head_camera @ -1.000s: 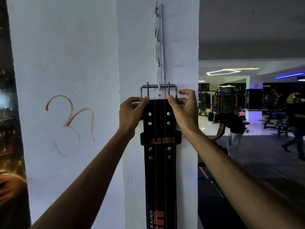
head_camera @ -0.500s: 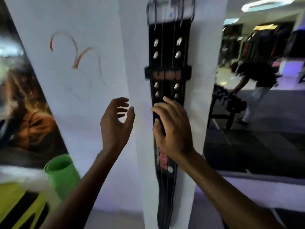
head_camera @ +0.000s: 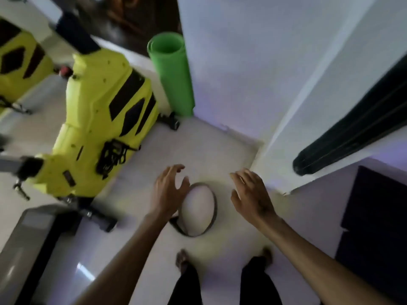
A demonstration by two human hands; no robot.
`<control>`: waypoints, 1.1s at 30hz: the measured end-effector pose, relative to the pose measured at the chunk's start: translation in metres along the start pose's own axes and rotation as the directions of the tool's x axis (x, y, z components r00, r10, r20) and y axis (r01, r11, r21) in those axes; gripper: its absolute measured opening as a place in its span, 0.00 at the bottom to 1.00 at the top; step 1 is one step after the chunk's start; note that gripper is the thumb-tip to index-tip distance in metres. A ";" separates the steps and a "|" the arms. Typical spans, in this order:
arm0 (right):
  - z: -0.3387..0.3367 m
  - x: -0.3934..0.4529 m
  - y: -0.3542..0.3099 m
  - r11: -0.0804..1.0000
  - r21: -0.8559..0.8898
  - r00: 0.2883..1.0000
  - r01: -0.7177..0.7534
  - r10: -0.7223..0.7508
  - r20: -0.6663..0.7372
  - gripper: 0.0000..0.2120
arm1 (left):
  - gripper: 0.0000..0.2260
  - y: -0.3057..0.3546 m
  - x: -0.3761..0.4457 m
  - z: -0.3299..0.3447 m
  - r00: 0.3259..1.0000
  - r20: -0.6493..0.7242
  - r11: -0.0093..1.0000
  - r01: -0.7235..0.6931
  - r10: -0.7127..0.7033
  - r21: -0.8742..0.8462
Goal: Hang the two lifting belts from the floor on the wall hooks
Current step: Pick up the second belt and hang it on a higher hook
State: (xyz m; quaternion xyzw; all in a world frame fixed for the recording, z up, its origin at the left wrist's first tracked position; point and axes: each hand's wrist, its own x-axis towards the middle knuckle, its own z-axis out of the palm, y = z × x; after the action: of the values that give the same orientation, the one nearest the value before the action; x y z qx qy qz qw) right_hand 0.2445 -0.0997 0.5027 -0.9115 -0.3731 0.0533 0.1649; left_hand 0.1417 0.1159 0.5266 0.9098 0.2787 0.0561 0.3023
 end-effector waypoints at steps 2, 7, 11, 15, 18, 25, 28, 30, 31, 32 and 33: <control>0.066 -0.007 -0.028 0.999 0.028 0.991 -0.031 0.027 0.135 0.22 | 0.13 -0.064 -0.017 0.015 0.993 0.070 0.995 0.099 -0.099 0.001; 0.226 -0.020 -0.084 0.995 0.072 0.888 -0.064 0.024 0.459 0.21 | 0.11 -0.198 -0.057 0.077 0.913 0.203 0.928 0.369 -0.353 -0.051; 0.355 -0.019 -0.109 0.989 0.064 0.773 -0.135 0.064 0.632 0.19 | 0.12 -0.292 -0.066 0.150 0.831 0.253 0.847 0.527 -0.495 -0.073; 0.493 -0.012 -0.120 0.963 0.044 0.633 -0.266 0.140 0.761 0.21 | 0.12 -0.390 -0.073 0.232 0.757 0.300 0.784 0.619 -0.581 -0.043; 0.579 -0.003 -0.116 0.944 0.033 0.630 -0.329 0.193 0.752 0.22 | 0.12 -0.456 -0.080 0.281 0.695 0.365 0.747 0.664 -0.620 0.005; 0.716 0.024 -0.085 0.984 -0.115 0.726 -0.137 0.178 0.664 0.18 | 0.13 -0.542 -0.097 0.360 0.643 0.468 0.749 0.660 -0.605 0.061; 0.739 0.029 -0.071 0.988 -0.115 0.757 -0.099 0.150 0.636 0.13 | 0.13 -0.549 -0.098 0.378 0.641 0.469 0.734 0.679 -0.608 0.024; 0.736 0.029 -0.068 0.991 -0.077 0.770 -0.113 0.136 0.623 0.11 | 0.13 -0.542 -0.095 0.378 0.637 0.471 0.719 0.695 -0.610 -0.009; 0.730 0.029 -0.067 0.988 -0.048 0.771 -0.150 0.147 0.619 0.11 | 0.14 -0.536 -0.092 0.375 0.631 0.465 0.696 0.717 -0.621 -0.043; 0.718 0.030 -0.066 0.980 -0.019 0.766 -0.197 0.166 0.620 0.10 | 0.14 -0.527 -0.088 0.369 0.619 0.454 0.661 0.746 -0.641 -0.085; 0.702 0.030 -0.066 0.969 0.008 0.751 -0.247 0.186 0.633 0.10 | 0.15 -0.516 -0.083 0.362 0.603 0.441 0.620 0.775 -0.665 -0.124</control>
State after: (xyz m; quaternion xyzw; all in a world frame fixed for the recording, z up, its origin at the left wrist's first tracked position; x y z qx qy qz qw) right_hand 0.0676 0.1478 -0.1338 -0.8698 -0.2956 0.3897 0.0650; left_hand -0.0743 0.2243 -0.0616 0.6524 0.5545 -0.1942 0.4787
